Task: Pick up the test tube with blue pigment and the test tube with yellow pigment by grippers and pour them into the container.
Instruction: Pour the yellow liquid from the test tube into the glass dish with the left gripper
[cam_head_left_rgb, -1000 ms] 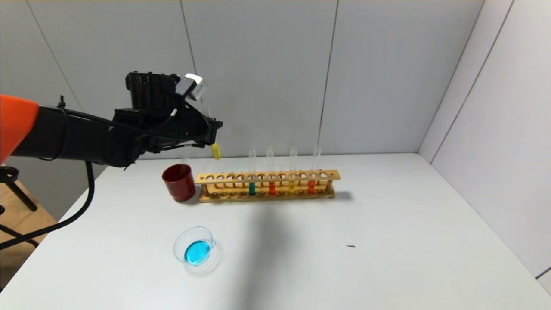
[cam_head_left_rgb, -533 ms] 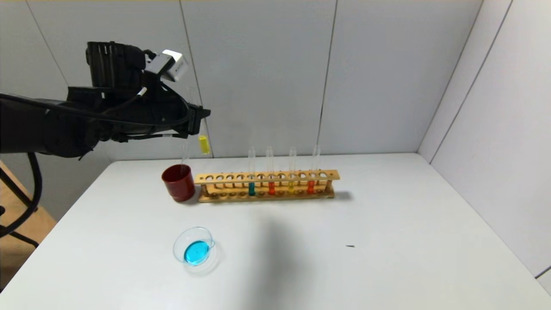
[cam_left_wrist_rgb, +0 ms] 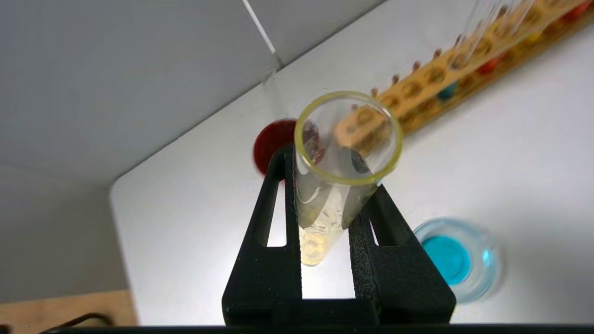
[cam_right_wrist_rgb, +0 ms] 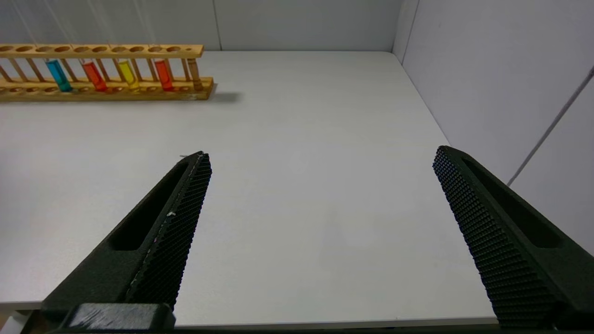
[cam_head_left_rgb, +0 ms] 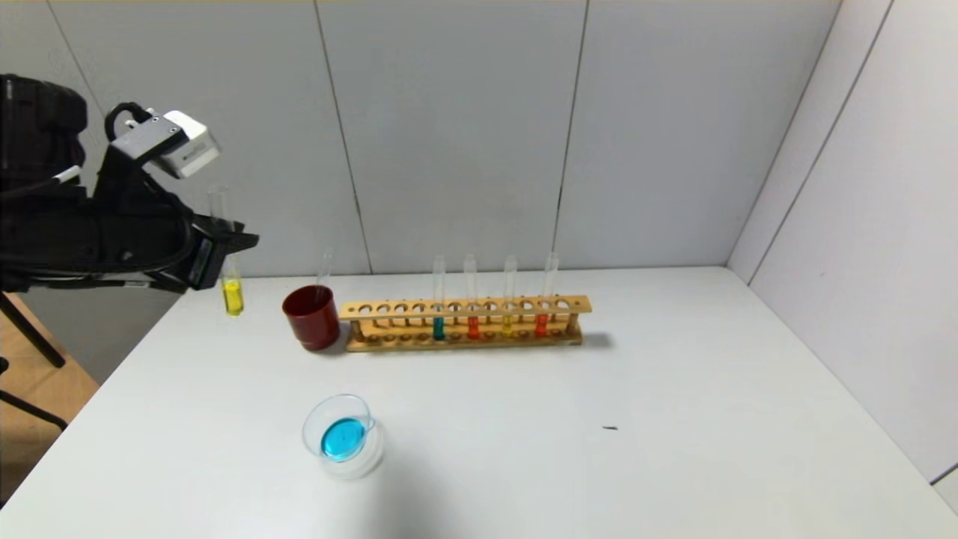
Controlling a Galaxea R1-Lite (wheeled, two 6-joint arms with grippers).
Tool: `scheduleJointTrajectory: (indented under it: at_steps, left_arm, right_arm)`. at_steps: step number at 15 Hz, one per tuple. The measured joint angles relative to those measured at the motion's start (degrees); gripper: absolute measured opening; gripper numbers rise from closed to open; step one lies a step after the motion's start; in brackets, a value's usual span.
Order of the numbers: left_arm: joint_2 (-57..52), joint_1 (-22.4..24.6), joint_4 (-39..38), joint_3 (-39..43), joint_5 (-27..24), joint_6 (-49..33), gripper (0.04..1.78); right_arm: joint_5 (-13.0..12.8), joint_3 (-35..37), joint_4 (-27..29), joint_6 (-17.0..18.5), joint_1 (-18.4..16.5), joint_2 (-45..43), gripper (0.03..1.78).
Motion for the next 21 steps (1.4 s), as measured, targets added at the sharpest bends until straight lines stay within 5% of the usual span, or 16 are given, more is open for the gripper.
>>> scheduleJointTrajectory:
  at_steps: [4,12,21]
  left_arm:
    - [-3.97,3.23,-2.82,5.01,-3.69,6.40,0.34]
    - [1.32,3.57,-28.42,12.81,-11.95,22.49,0.34]
    - [2.15,4.18,-29.16,18.93,-18.27,40.74,0.34]
  right_arm:
    - [0.00,0.00,0.00,0.00,0.00,0.00,1.75]
    - [0.00,0.00,0.00,0.00,0.00,0.00,1.75]
    - [0.00,0.00,0.00,0.00,0.02,0.00,1.75]
